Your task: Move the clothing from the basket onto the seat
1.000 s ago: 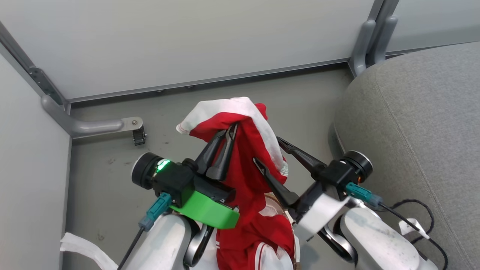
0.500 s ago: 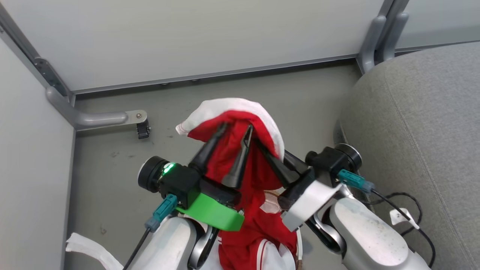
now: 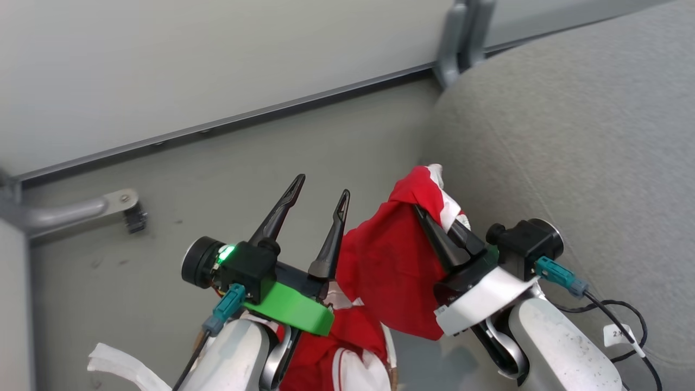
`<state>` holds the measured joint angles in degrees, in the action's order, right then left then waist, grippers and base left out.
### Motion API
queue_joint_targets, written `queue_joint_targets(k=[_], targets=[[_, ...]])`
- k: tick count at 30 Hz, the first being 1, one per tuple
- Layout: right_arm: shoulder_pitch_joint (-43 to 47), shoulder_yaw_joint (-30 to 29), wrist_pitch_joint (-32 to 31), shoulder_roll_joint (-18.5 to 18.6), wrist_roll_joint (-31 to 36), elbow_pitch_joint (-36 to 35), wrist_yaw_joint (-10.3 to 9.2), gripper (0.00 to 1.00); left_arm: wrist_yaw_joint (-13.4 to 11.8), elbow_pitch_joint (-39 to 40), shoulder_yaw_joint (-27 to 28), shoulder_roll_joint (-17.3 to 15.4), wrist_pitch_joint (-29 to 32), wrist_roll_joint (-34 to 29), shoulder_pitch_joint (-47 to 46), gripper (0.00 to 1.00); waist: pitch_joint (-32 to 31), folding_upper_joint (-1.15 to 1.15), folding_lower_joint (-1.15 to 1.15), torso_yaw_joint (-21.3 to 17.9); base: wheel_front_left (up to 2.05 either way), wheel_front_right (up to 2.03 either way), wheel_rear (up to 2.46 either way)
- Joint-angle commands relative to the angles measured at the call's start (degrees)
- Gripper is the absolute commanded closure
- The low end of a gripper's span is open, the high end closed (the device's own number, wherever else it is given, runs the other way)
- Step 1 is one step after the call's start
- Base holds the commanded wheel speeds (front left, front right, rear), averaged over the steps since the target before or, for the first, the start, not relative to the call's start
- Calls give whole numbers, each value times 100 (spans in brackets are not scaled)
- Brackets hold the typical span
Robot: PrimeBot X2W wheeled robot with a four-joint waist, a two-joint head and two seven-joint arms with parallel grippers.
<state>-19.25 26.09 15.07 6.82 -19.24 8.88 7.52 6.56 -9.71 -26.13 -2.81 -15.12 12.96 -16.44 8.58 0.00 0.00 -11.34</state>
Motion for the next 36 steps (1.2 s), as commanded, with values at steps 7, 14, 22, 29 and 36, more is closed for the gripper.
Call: queue_joint_targets(k=[7, 14, 22, 29, 36], targets=[[229, -197, 15, -16, 50, -101, -6, 100, 62, -101, 73, -21, -5, -112, 190, 0, -40, 0, 0, -1804, 0, 0, 0], [638, -1037, 15, 10, 278, -321, -6, 100, 94, -328, -412, -29, -5, 70, -122, 0, 82, 0, 0, -1990, 0, 0, 0], [379, -1491, 14, 236, 434, -299, -6, 100, 95, -450, -655, -31, -5, 233, -117, 0, 270, 0, 0, -1985, 0, 0, 0], [-979, -1763, 15, 690, 540, 218, -7, 100, 97, -397, -416, -105, -5, -152, -107, 0, 910, 0, 0, -1816, 0, 0, 0], [-2480, -2274, 14, 1453, 843, 1021, -7, 100, 97, -343, -541, -314, -5, -269, -534, 0, 1764, 0, 0, -1089, 0, 0, 0]])
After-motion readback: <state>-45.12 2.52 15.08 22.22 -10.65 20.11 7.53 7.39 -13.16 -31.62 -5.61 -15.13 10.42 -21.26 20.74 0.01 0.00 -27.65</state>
